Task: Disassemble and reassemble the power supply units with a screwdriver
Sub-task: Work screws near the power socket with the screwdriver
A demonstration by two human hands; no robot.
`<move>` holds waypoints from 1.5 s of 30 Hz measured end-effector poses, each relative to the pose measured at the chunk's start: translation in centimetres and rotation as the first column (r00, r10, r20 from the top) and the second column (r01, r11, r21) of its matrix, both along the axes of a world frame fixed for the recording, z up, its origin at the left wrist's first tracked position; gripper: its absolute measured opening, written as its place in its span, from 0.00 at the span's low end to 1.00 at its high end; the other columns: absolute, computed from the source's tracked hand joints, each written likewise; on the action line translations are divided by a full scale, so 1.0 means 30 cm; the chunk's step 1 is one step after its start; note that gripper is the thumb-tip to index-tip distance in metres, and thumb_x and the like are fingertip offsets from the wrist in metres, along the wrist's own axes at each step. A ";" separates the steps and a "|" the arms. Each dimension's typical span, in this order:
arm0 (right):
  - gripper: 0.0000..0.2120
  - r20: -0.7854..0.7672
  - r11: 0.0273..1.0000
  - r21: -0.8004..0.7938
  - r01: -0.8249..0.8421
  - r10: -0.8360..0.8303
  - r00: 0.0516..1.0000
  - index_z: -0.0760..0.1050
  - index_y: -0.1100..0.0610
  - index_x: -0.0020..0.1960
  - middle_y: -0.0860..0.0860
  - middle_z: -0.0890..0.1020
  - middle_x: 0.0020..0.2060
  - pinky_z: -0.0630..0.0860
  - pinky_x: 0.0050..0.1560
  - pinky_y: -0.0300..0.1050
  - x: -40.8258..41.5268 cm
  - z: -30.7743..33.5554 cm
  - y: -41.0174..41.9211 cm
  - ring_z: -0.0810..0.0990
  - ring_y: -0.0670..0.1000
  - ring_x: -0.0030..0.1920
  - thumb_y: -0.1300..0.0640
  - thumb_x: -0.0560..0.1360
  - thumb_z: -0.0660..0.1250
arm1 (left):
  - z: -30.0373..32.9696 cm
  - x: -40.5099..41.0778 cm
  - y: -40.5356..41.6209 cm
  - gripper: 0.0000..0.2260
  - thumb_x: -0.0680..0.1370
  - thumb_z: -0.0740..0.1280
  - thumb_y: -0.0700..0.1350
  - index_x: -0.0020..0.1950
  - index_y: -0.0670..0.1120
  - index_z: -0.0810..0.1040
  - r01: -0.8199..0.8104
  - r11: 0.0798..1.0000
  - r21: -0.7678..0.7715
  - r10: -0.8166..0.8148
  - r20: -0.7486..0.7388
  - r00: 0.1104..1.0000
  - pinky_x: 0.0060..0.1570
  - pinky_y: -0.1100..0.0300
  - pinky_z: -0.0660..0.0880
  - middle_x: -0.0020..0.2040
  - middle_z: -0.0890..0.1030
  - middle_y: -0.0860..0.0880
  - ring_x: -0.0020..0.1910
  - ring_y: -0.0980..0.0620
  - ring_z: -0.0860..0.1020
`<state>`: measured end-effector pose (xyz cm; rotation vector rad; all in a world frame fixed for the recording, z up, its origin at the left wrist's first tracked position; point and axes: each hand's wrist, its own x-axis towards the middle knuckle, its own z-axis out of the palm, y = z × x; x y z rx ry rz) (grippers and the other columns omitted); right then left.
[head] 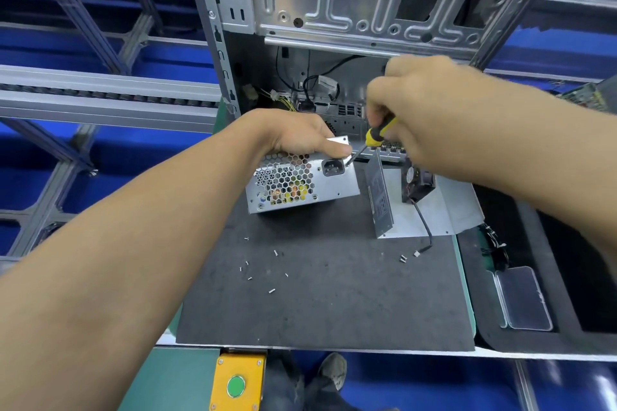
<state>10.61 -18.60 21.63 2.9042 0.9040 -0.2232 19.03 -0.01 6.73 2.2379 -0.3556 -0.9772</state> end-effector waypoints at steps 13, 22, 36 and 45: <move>0.02 0.092 1.000 0.007 -0.015 0.015 0.996 0.76 0.51 0.50 0.51 0.71 0.46 0.73 0.45 0.50 0.001 -0.001 -0.005 0.76 0.61 0.48 0.55 0.79 0.65 | 0.003 -0.001 -0.005 0.23 0.67 0.66 0.71 0.30 0.52 0.79 0.011 1.000 -0.013 -0.011 -0.019 1.000 0.42 0.56 0.64 0.34 0.72 0.50 0.35 0.52 0.68; 0.09 -0.062 0.999 0.040 0.028 -0.025 0.998 0.67 0.52 0.55 0.51 0.69 0.49 0.75 0.50 0.57 0.002 0.005 -0.028 0.74 0.59 0.45 0.57 0.76 0.64 | 0.017 -0.008 -0.004 0.19 0.74 0.66 0.66 0.30 0.56 0.83 0.012 1.000 -0.013 -0.012 -0.003 1.000 0.40 0.56 0.65 0.31 0.72 0.54 0.35 0.51 0.67; 0.06 0.003 0.999 0.043 0.021 -0.022 1.000 0.74 0.52 0.52 0.51 0.70 0.45 0.72 0.49 0.51 -0.001 0.016 -0.023 0.72 0.57 0.48 0.51 0.79 0.63 | 0.018 -0.008 -0.005 0.18 0.70 0.65 0.70 0.37 0.58 0.86 0.026 1.000 -0.007 -0.026 -0.001 1.000 0.41 0.57 0.67 0.33 0.79 0.58 0.36 0.53 0.72; 0.07 -0.102 0.998 0.049 0.034 -0.029 0.994 0.67 0.51 0.55 0.51 0.67 0.50 0.74 0.50 0.55 -0.032 0.002 -0.010 0.73 0.55 0.43 0.57 0.77 0.61 | 0.021 -0.012 -0.006 0.24 0.68 0.67 0.72 0.42 0.53 0.86 0.002 1.000 -0.025 -0.002 -0.014 1.000 0.46 0.55 0.66 0.39 0.75 0.47 0.40 0.48 0.69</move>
